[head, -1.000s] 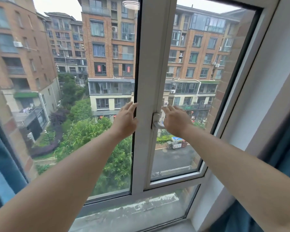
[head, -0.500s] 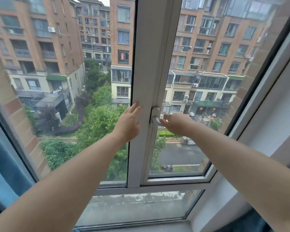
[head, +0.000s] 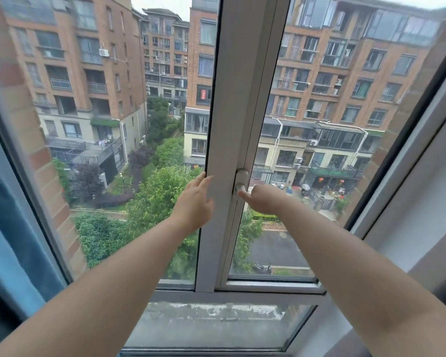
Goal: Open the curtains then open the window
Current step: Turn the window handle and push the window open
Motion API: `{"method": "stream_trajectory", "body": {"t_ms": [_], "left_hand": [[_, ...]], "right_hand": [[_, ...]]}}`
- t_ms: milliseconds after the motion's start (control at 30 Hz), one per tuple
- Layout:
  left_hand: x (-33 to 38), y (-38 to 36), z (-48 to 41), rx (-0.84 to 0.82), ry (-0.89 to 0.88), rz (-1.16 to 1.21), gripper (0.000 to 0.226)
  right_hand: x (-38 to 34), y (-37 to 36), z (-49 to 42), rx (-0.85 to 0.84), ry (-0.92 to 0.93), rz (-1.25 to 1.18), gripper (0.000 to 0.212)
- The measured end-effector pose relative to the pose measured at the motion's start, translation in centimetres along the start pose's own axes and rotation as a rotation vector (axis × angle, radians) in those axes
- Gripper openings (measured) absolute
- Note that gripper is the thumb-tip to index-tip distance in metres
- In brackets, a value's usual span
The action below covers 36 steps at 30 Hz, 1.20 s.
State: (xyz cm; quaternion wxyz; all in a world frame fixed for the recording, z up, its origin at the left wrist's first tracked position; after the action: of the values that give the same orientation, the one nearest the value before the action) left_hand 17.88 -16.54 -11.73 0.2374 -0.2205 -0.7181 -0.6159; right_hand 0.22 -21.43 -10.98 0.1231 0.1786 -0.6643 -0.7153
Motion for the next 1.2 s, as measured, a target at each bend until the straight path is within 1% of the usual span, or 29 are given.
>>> {"method": "stream_trajectory", "body": {"t_ms": [100,233,333,367,400,433,533,633,700,767,800,867,967,1000,1100,1200], "left_hand": [[-0.2,0.1,0.2,-0.035,0.005,-0.049,0.06],[-0.2,0.5,0.1,-0.034,-0.059,-0.141,0.062],[-0.1,1.1,-0.3,0.0,-0.105,-0.165,0.062],[-0.1,1.2,-0.4,0.012,-0.131,-0.189,0.062],[-0.2,1.2,-0.5,0.022,-0.162,-0.22,0.062],[-0.3,1.1,-0.6,0.031,-0.193,-0.252,0.063],[-0.4,1.1,-0.8,0.042,-0.249,-0.315,0.064],[-0.4,1.4,-0.9,0.052,-0.29,-0.365,0.065],[-0.6,1.8,-1.2,0.065,-0.293,-0.365,0.066],[-0.9,2.0,-1.5,0.072,-0.276,-0.351,0.067],[-1.0,2.1,-1.7,0.07,-0.263,-0.346,0.068],[-1.2,2.1,-1.9,0.063,-0.242,-0.346,0.067],[-1.5,2.0,-2.0,0.075,-0.25,-0.356,0.067],[-1.5,2.0,-2.0,0.085,-0.268,-0.363,0.067],[-1.6,2.2,-2.3,0.102,-0.343,-0.397,0.065],[-1.8,2.2,-3.1,0.115,-0.351,-0.398,0.066]], "right_hand": [[-0.1,-0.1,-0.2,-0.007,-0.047,-0.01,0.072],[-0.1,-0.3,-0.7,-0.032,-0.063,-0.015,0.072],[-0.6,-0.1,-0.5,-0.031,-0.067,-0.033,0.061],[-0.7,-0.1,-0.4,-0.02,-0.093,-0.076,0.055],[-0.6,0.0,-0.4,0.027,-0.134,-0.157,0.042],[-0.6,0.1,-0.3,0.058,-0.148,-0.197,0.035],[-0.7,0.2,-0.4,0.032,-0.131,-0.126,0.035],[-1.0,0.2,-0.3,0.019,-0.063,-0.064,0.042],[-1.1,0.4,-0.3,0.031,-0.054,-0.047,0.051],[-0.8,0.5,-0.2,0.061,-0.079,-0.045,0.065],[-0.4,0.3,-0.3,0.078,-0.093,-0.066,0.068],[-0.2,-1.0,-0.5,0.08,-0.118,-0.21,0.071],[-0.5,-3.9,-0.2,0.166,-0.184,-0.649,0.073],[-0.7,-4.3,-0.2,0.201,-0.193,-0.723,0.074],[-0.7,-4.5,-0.4,0.235,-0.186,-0.773,0.076],[-0.5,-4.5,-0.5,0.233,-0.179,-0.774,0.075]]}}
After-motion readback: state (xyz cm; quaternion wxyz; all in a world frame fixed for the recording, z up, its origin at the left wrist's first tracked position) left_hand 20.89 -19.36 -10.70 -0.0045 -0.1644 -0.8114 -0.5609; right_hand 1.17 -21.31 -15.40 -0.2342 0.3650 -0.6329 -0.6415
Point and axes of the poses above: each hand's wrist, its own z-axis away from the middle knuckle, its own y-axis out of the back of the hand, x = y × z, the point moved 4 cm from there along -z, towards the middle knuckle, and after that the axes turned 13 degrees about y, right-handed, at the moved point
